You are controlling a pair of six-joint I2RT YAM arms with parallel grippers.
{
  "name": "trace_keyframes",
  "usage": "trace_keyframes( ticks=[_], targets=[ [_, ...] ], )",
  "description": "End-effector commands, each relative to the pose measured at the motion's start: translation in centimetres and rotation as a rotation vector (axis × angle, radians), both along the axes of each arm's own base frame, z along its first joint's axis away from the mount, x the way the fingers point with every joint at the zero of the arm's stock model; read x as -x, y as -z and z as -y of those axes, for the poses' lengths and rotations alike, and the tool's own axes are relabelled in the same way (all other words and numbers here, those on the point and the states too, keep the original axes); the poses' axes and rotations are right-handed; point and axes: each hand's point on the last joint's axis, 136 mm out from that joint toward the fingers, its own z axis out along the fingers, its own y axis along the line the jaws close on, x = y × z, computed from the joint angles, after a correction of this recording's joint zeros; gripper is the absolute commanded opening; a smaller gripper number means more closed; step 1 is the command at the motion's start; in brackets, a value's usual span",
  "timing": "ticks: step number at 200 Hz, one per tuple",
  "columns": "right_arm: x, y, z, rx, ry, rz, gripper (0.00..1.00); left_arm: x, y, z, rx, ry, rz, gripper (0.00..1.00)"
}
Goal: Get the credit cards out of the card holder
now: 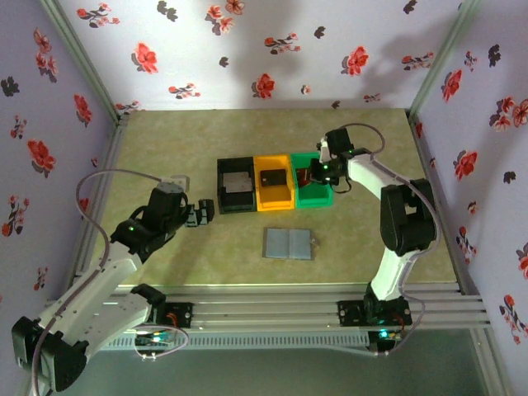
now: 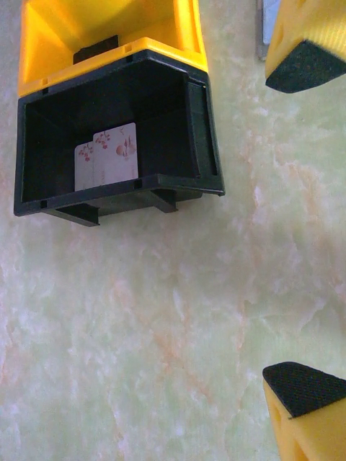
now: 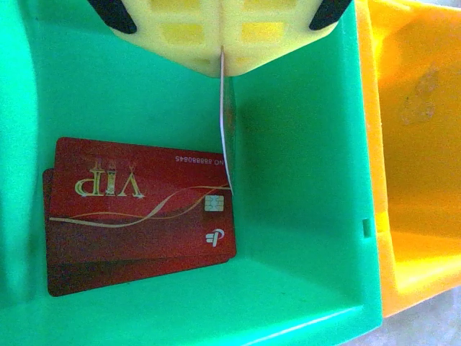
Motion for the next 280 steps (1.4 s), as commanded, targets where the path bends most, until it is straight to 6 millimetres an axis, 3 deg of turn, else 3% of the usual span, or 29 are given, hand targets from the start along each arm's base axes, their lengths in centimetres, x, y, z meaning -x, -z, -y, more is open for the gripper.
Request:
trace_keyframes(
  ticks=[1,176,280],
  targets=[
    [-0.3,-0.1,0.4,0.021,-0.007,0.0,0.04,-0.2,0.2,-0.6,-0.035,-0.012,0.008,1.0],
    [-0.8,0.1,0.6,0.04,0.005,-0.027,0.19,-0.2,0.1,-0.6,-0.032,-0.011,0.011,1.0],
    [-1.4,-2.2,1.4,0.084,0.022,0.026,0.37,-0.1,0.1,-0.7,-0.031,-0.012,0.01,1.0]
  ],
)
